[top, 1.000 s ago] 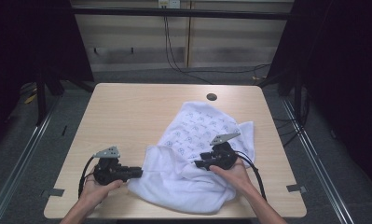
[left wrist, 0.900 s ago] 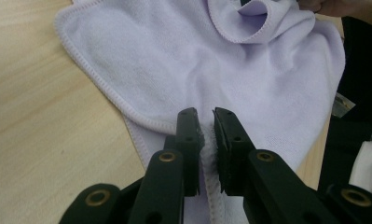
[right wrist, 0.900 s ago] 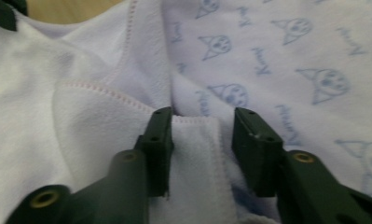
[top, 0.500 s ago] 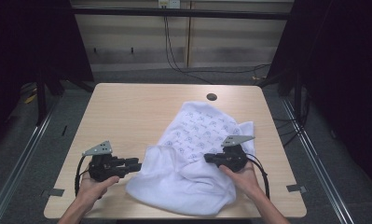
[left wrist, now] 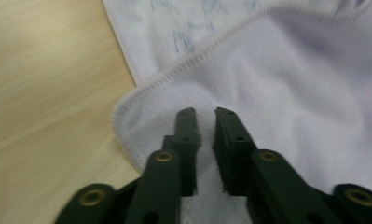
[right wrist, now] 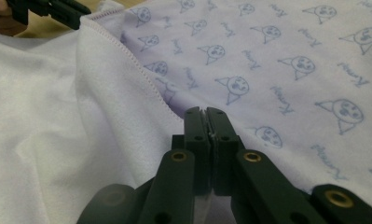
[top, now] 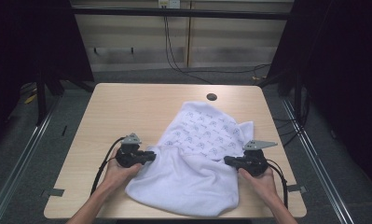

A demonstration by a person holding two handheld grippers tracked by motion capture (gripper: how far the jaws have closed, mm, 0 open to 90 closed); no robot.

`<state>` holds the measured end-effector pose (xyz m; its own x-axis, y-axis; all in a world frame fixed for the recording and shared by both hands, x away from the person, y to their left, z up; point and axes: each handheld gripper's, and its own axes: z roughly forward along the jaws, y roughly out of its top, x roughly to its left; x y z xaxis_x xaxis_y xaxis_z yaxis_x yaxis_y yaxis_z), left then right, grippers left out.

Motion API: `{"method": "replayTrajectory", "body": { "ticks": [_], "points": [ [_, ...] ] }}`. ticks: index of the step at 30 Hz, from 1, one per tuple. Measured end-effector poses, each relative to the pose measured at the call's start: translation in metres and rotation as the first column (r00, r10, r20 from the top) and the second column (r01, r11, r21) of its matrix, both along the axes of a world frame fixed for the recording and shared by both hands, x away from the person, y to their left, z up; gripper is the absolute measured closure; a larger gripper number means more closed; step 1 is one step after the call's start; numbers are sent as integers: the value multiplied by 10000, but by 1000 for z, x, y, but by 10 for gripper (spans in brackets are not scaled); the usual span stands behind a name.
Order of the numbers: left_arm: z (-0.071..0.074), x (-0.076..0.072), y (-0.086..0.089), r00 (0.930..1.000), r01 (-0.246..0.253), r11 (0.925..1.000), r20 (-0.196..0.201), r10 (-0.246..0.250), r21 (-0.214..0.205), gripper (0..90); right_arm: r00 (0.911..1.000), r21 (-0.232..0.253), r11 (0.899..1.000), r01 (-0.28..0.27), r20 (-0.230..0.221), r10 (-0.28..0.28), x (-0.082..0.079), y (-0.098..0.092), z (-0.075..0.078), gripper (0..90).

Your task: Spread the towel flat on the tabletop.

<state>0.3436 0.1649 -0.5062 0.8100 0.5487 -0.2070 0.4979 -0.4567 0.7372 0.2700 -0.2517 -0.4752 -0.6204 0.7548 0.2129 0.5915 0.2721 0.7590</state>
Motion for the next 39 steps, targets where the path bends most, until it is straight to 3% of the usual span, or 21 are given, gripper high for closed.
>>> {"method": "replayTrajectory", "body": {
  "ticks": [2, 5, 10, 14, 16, 17, 18, 19, 21, 23, 25, 31, 32, 33, 34, 35, 39],
  "points": [
    [1, 0, 0, 9999, -100, 9999, -65, 101, 67, 900, 10000, -40, 10000, -10, -31, 10, -1, 0, 0, 885],
    [1, -4, 3, 9997, -205, 9996, -105, 207, 194, 900, 10000, -106, 9999, -48, 32, 48, -3, 0, 1, 885],
    [3, -27, 12, 9991, 7, 9999, -420, -1, 153, 900, 10000, -158, 9998, -88, -45, 87, -6, -3, -2, 885],
    [7, -46, 20, 9982, 250, 9993, -545, -234, 280, 900, 10000, 118, 9999, -26, -7, 26, -7, -6, -1, 885],
    [10, -46, 28, 9983, 155, 9999, -562, -152, 45, 777, 10000, 112, 9999, 63, 0, -63, -6, -5, 0, 885],
    [11, -43, 32, 9976, -90, 9998, -693, 79, -150, 777, 10000, 124, 9999, 83, 5, -84, -6, -5, 0, 884],
    [13, -40, 36, 9974, -597, 9982, -413, 593, -104, 690, 10000, 142, 9999, 86, 34, -86, -6, -6, 0, 883],
    [14, -36, 39, 9961, -814, 9961, -367, 802, -329, 675, 9999, 135, 9999, 88, 60, -89, -6, -6, 0, 883],
    [15, -27, 40, 9942, -1076, 9942, -41, 1076, 20, 625, 9999, 126, 9999, 85, 105, -87, -5, -7, 0, 879],
    [12, -19, 38, 9932, -1153, 9930, -106, 1156, 244, 608, 9999, 148, 9998, 117, 67, -118, -5, -7, 1, 874],
    [8, -14, 37, 9939, -1042, 9945, -359, 1043, 52, 588, 9999, 152, 9999, 26, 168, -29, -6, -8, 2, 862],
    [5, -17, 31, 9962, -832, 9955, -201, 842, 448, 584, 9998, 117, 9999, -49, 190, 47, -8, -9, 2, 867],
    [5, -17, 31, 9964, -805, 9959, -248, 816, 424, 588, 9998, 122, 9999, -64, 192, 62, -8, -9, 2, 868],
    [5, -18, 31, 9973, -666, 9970, -287, 677, 402, 667, 9998, 138, 9999, -82, 208, 79, -8, -9, 2, 870],
    [5, -19, 30, 9983, -545, 9974, -203, 555, 478, 667, 9998, 138, 9999, -82, 208, 79, -8, -9, 2, 870],
    [5, -21, 30, 9984, -483, 9978, -263, 495, 443, 786, 9998, 174, 9998, -61, 167, 58, -8, -9, 2, 873],
    [7, -27, 30, 9990, -312, 9987, -298, 324, 410, 879, 10000, 216, 9998, -32, 91, 30, -7, -10, 2, 875]
  ]
}}
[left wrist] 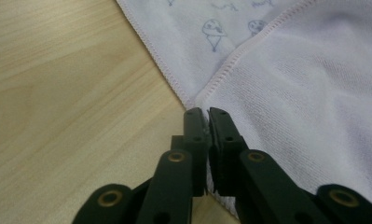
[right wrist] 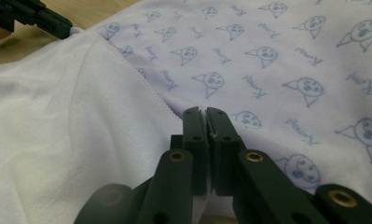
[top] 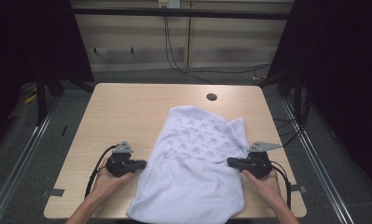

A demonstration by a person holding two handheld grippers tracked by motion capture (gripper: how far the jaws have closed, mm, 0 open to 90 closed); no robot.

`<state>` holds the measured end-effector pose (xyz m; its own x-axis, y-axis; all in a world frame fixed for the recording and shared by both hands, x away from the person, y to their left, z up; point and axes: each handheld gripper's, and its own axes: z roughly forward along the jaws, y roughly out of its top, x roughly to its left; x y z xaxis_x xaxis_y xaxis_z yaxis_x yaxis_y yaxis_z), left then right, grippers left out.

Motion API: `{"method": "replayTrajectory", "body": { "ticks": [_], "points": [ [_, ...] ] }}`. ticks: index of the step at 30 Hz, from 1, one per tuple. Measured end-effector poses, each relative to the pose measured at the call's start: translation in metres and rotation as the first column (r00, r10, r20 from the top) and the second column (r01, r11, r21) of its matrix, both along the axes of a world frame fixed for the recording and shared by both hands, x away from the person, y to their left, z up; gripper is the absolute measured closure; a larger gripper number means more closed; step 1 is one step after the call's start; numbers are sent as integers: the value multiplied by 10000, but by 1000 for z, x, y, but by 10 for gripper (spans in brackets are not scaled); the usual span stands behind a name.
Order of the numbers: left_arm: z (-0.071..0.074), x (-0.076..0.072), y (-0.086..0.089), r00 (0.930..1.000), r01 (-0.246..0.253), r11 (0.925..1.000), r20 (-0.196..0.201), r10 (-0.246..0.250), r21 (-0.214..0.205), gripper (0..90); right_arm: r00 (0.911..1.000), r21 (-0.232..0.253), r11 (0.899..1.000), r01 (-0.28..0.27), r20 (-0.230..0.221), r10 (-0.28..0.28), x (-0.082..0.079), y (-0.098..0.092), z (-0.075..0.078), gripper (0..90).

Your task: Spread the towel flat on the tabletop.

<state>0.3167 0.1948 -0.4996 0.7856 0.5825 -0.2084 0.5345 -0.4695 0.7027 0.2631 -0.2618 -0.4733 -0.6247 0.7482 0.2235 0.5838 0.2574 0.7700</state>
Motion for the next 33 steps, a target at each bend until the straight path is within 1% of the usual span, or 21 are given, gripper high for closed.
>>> {"method": "replayTrajectory", "body": {
  "ticks": [4, 6, 9, 10, 11, 12, 13, 14, 17, 18, 19, 20, 22, 24, 25, 26, 27, 28, 31, 32, 33],
  "points": [
    [4, -4, 10, 9998, -192, 9982, -116, 186, -567, 883, 10000, 17, 10000, 33, -50, -33, 0, -1, 1, 878],
    [8, -6, 16, 9995, -259, 9936, -186, 240, -1098, 883, 10000, 114, 9999, 53, 5, -53, -1, -2, 3, 879],
    [15, -10, 19, 9996, -294, 9882, -80, 285, -1506, 883, 9998, 361, 9992, 155, 72, -158, -4, -5, 8, 880],
    [22, -15, 20, 9996, -221, 9859, 130, 246, -1659, 882, 9997, 445, 9990, 88, 211, -97, -8, -8, 15, 880],
    [22, -15, 20, 9996, -221, 9859, 130, 246, -1659, 882, 9997, 445, 9990, 88, 211, -97, -8, -8, 15, 880],
    [26, -18, 21, 9996, -216, 9828, 134, 244, -1832, 882, 9995, 954, 9954, 106, 295, -135, -12, -14, 22, 881],
    [29, -21, 22, 9998, -161, 9775, 113, 189, -2101, 882, 9995, 954, 9954, 106, 295, -135, -12, -14, 22, 881],
    [32, -26, 23, 9996, -207, 9734, 136, 245, -2281, 882, 9991, 1139, 9934, 108, 386, -152, -19, -18, 28, 882],
    [36, -42, 22, 9998, 111, 9701, 178, -69, -2425, 882, 9992, 1277, 9918, -6, 393, -45, -27, -20, 30, 882],
    [37, -47, 22, 9996, 270, 9687, 161, -237, -2466, 882, 9994, 1316, 9913, -49, 352, 3, -33, -20, 30, 883],
    [37, -54, 21, 9992, 397, 9687, 141, -374, -2449, 882, 9994, 1287, 9915, -213, 316, 174, -46, -19, 32, 883],
    [37, -60, 21, 9986, 524, 9688, 164, -499, -2422, 882, 9994, 1287, 9915, -213, 316, 174, -46, -19, 32, 883],
    [39, -72, 23, 9969, 781, 9641, 171, -762, -2537, 882, 9990, 1220, 9919, -347, 322, 309, -63, -18, 36, 883],
    [42, -87, 29, 9956, 935, 9586, 239, -904, -2688, 882, 9984, 1247, 9912, -453, 403, 405, -81, -20, 39, 883],
    [44, -92, 31, 9955, 950, 9583, 318, -898, -2696, 882, 9981, 1323, 9900, -493, 442, 438, -92, -22, 41, 883],
    [47, -100, 35, 9948, 1013, 9559, 368, -948, -2757, 882, 9982, 1384, 9891, -495, 409, 442, -109, -25, 43, 883],
    [50, -109, 39, 9935, 1137, 9529, 415, -1063, -2813, 882, 9982, 1384, 9891, -495, 409, 442, -109, -25, 43, 883],
    [54, -119, 43, 9915, 1292, 9522, 537, -1189, -2768, 882, 9982, 1390, 9889, -525, 367, 478, -120, -26, 43, 882],
    [63, -147, 54, 9838, 1783, 9455, 662, -1664, -2724, 879, 9974, 942, 9932, -678, 300, 653, -152, -25, 47, 850],
    [65, -155, 55, 9808, 1941, 9445, 713, -1815, -2649, 824, 9963, 753, 9938, -813, 353, 788, -167, -26, 52, 800],
    [65, -155, 55, 9808, 1941, 9445, 713, -1815, -2649, 758, 9963, 753, 9938, -813, 353, 788, -167, -26, 52, 800]
  ]
}}
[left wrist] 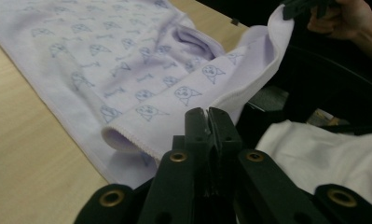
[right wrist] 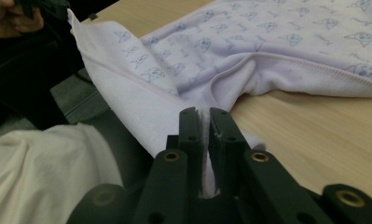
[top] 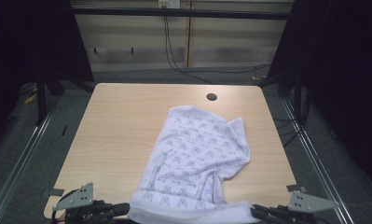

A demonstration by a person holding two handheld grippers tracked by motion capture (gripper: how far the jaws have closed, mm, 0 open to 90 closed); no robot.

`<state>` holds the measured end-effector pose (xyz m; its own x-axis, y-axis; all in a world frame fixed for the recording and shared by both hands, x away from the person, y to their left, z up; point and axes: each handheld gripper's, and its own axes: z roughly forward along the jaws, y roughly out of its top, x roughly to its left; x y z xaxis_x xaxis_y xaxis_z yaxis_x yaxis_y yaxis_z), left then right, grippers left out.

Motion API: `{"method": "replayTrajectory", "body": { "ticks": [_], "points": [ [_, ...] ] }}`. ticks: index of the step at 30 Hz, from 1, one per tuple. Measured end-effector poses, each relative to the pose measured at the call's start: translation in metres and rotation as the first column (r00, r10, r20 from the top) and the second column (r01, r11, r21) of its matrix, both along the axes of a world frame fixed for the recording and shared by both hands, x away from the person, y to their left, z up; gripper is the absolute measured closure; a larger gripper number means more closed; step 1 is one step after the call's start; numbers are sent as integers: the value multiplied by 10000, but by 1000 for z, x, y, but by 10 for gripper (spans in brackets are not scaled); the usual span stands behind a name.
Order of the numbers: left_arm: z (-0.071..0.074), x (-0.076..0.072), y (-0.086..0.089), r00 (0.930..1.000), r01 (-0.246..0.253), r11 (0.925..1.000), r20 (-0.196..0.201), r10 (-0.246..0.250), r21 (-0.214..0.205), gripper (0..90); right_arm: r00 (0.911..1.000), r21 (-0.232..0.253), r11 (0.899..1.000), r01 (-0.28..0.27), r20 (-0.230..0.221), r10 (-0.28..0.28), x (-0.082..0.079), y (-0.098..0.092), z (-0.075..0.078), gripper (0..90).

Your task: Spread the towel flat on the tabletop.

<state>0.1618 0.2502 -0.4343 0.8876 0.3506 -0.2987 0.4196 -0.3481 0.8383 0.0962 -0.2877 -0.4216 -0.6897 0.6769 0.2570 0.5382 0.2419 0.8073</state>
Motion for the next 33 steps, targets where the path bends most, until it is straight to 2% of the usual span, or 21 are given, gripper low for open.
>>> {"method": "replayTrajectory", "body": {
  "ticks": [2, 3, 5, 6, 9, 11, 12, 15, 17, 18, 19, 21, 22, 23, 24, 25, 26, 27, 29, 31, 33],
  "points": [
    [1, -2, 2, 9998, 213, 9996, -4, -213, -191, 741, 9999, 126, 9999, 30, 103, -31, -1, -2, 6, 728],
    [1, -1, 3, 9993, 377, 9987, 64, -375, -352, 709, 9999, 258, 9996, 66, 138, -70, 2, -2, 8, 724],
    [3, 2, 6, 9989, 474, 9972, 83, -470, -586, 720, 9990, 246, 9993, 266, 343, -274, 9, -1, 10, 688],
    [4, 5, 7, 9988, 427, 9978, 246, -415, -510, 724, 9992, 290, 9992, 289, 274, -297, 12, 1, 10, 678],
    [0, 24, 3, 10000, 47, 9975, 35, -45, -700, 732, 9989, -366, 9987, 342, 348, -329, 22, 13, 3, 632],
    [-8, 46, -6, 9996, -122, 9986, -256, 109, -509, 731, 9997, -97, 9998, 174, 170, -173, 39, 21, -8, 618],
    [-13, 59, -15, 9991, -175, 9997, -400, 168, -171, 729, 9997, -136, 9998, 165, 167, -163, 46, 24, -12, 603],
    [-25, 91, -36, 9973, -202, 9983, -688, 240, 548, 719, 9994, -400, 9991, 157, -307, -169, 77, 39, -24, 562],
    [-38, 117, -55, 9955, -187, 9937, -903, 288, 1105, 729, 9987, -545, 9985, 89, -506, -116, 94, 49, -30, 539],
    [-42, 125, -62, 9954, -206, 9906, -896, 329, 1349, 729, 9984, -573, 9984, 22, -568, -55, 102, 54, -33, 538],
    [-47, 135, -71, 9967, -295, 9868, -697, 410, 1591, 729, 9980, -655, 9979, 3, -637, -45, 107, 58, -35, 531],
    [-57, 151, -87, 9928, -570, 9857, -953, 727, 1584, 746, 9972, -874, 9962, 46, -738, -111, 120, 68, -41, 523],
    [-62, 156, -97, 9948, -374, 9786, -855, 557, 2026, 757, 9963, -1175, 9929, 168, -822, -266, 131, 77, -47, 513],
    [-66, 156, -102, 9971, -194, 9695, -670, 368, 2443, 757, 9963, -1175, 9929, 168, -822, -266, 131, 77, -47, 513],
    [-69, 155, -104, 9972, -363, 9705, -552, 508, 2382, 771, 9960, -1404, 9899, 180, -837, -300, 134, 79, -49, 514],
    [-69, 155, -103, 9948, -427, 9721, -799, 627, 2307, 788, 9960, -1819, 9830, 242, -800, -393, 138, 81, -52, 514],
    [-68, 153, -101, 9950, -340, 9709, -831, 551, 2371, 788, 9952, -2157, 9759, 338, -823, -526, 140, 82, -55, 513],
    [-68, 149, -99, 9970, -259, 9691, -650, 431, 2454, 797, 9943, -2362, 9711, 344, -903, -572, 142, 82, -58, 519],
    [-67, 140, -92, 9969, -91, 9670, -730, 286, 2545, 806, 9911, -1964, 9804, 152, -1266, -407, 142, 79, -63, 609],
    [-66, 131, -86, 9974, 12, 9641, -701, 181, 2654, 833, 9934, -2022, 9793, -8, -1124, -224, 136, 80, -61, 778],
    [-65, 122, -77, 9974, 36, 9617, -708, 164, 2740, 836, 9948, -1816, 9834, -7, -1001, -178, 130, 79, -56, 849]
  ]
}}
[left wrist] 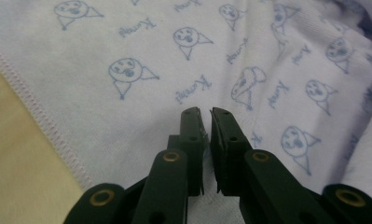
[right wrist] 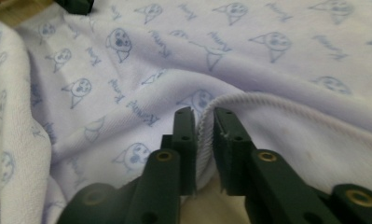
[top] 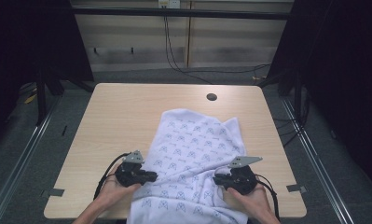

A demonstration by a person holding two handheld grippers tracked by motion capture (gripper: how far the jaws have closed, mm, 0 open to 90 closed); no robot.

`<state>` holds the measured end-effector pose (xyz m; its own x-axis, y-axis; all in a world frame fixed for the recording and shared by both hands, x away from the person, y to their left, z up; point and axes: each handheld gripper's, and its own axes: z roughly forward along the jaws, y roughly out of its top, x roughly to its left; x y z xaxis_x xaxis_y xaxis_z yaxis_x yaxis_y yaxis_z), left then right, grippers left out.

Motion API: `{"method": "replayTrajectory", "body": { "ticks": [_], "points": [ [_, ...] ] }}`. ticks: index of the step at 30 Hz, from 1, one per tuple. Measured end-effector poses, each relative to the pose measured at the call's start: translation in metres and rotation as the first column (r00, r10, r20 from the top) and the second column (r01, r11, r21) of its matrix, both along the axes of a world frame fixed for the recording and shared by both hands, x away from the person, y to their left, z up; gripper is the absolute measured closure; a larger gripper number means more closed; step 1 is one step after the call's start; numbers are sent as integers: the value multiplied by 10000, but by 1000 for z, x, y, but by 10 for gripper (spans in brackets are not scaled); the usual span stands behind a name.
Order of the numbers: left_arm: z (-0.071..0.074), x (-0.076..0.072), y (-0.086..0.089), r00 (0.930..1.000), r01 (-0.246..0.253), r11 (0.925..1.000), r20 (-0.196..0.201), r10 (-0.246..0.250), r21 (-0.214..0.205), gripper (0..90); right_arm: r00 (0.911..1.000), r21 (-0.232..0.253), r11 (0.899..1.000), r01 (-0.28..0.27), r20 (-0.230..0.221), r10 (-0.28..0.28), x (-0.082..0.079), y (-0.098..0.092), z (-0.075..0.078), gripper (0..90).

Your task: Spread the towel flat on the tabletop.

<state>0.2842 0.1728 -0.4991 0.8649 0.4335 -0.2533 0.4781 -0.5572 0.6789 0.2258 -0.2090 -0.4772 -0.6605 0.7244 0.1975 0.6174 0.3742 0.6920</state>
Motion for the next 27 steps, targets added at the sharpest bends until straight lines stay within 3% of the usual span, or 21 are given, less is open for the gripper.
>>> {"method": "replayTrajectory", "body": {
  "ticks": [3, 7, 9, 10, 12, 15, 18, 19, 21, 22, 23, 24, 25, 27],
  "points": [
    [1, -14, 13, 9999, -132, 9999, -84, 132, -6, 835, 9995, 356, 9990, 270, 169, -276, -19, -14, 10, 872],
    [1, -24, 22, 9996, -222, 9998, -186, 221, -25, 829, 9986, 279, 9983, 511, 118, -514, -32, -29, 12, 873],
    [3, -25, 27, 9993, -301, 9995, -229, 301, 26, 785, 9982, 156, 9980, 606, -9, -606, -39, -43, 10, 873],
    [5, -25, 30, 9984, -502, 9986, -254, 499, -138, 757, 9979, 125, 9979, 640, -83, -639, -42, -49, 10, 872],
    [9, -21, 32, 9981, -584, 9969, -213, 573, -536, 737, 9981, 196, 9983, 554, -263, -549, -48, -57, 10, 869],
    [15, -3, 32, 9917, -1286, 9871, -114, 1281, -951, 693, 9977, 83, 9990, 432, -519, -427, -59, -64, 11, 859],
    [9, 18, 27, 9833, -1816, 9806, -27, 1819, -736, 651, 9965, -448, 9979, 458, -677, -488, -70, -68, 13, 825],
    [6, 26, 24, 9828, -1846, 9810, -97, 1844, -603, 651, 9965, -448, 9979, 458, -677, -488, -70, -68, 13, 825],
    [2, 36, 19, 9810, -1920, 9808, 212, 1928, -346, 680, 9981, -564, 9980, 272, -542, -303, -70, -69, 15, 761],
    [-1, 41, 18, 9843, -1765, 9833, -8, 1766, -434, 773, 9987, -429, 9981, 437, -230, -447, -68, -70, 17, 741],
    [-4, 44, 17, 9870, -1607, 9862, -172, 1601, -409, 862, 9989, 58, 9989, 471, -40, -471, -63, -72, 18, 726],
    [-6, 45, 16, 9854, -1702, 9846, -38, 1702, -390, 899, 9978, 255, 9975, 661, 79, -663, -56, -72, 19, 700],
    [-6, 45, 16, 9845, -1753, 9837, -112, 1750, -404, 900, 9960, 373, 9957, 850, 241, -860, -47, -72, 21, 677],
    [-5, 42, 14, 9858, -1669, 9857, 153, 1673, -228, 900, 9951, 766, 9940, 779, 556, -823, -21, -70, 21, 652]
  ]
}}
